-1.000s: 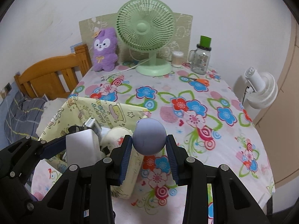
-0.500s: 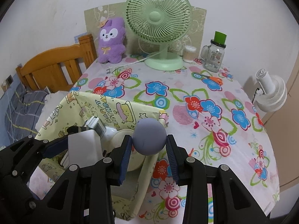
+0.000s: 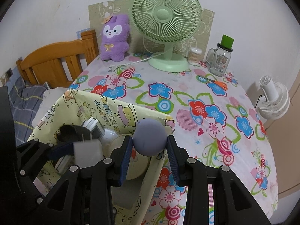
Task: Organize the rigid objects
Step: 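Lower the white charger into the yellow box and open the left tool, then lower the grey-blue ball into the yellow box and open the right tool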
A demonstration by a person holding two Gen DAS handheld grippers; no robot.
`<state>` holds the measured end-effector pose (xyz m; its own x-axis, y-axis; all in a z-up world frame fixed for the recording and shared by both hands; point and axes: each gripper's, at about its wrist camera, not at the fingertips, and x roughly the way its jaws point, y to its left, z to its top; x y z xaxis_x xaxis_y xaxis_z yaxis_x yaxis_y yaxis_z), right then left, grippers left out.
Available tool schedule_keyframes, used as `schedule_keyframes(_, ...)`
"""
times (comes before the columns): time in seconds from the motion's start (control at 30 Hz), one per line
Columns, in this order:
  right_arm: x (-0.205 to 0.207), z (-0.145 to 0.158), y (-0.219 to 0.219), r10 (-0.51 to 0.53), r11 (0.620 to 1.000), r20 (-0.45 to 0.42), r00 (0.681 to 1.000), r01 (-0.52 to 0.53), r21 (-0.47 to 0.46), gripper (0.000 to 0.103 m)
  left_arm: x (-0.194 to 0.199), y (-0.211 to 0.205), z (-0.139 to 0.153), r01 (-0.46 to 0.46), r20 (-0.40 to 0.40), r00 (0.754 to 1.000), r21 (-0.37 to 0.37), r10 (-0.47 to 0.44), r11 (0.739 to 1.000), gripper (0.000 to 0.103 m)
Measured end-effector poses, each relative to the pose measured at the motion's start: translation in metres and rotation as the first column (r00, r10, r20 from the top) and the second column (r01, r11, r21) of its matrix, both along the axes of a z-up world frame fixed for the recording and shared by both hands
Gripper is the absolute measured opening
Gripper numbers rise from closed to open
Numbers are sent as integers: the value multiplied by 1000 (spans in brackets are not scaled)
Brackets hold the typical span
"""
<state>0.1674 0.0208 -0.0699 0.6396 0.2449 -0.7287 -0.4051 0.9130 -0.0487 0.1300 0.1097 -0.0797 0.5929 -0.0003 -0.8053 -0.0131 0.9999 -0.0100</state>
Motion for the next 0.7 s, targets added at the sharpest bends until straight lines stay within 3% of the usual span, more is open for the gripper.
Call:
schedule_keyframes(0.27,-5,4,12,49,999,18,999,-49,-3,40,-3,10,10,-37,23,999,-38,38,999,86)
schedule_keyframes(0.7,3,-15,25,109,993,-93,990,-104,60,41,-8,20,2,-70,7,998,-2,70,998,87)
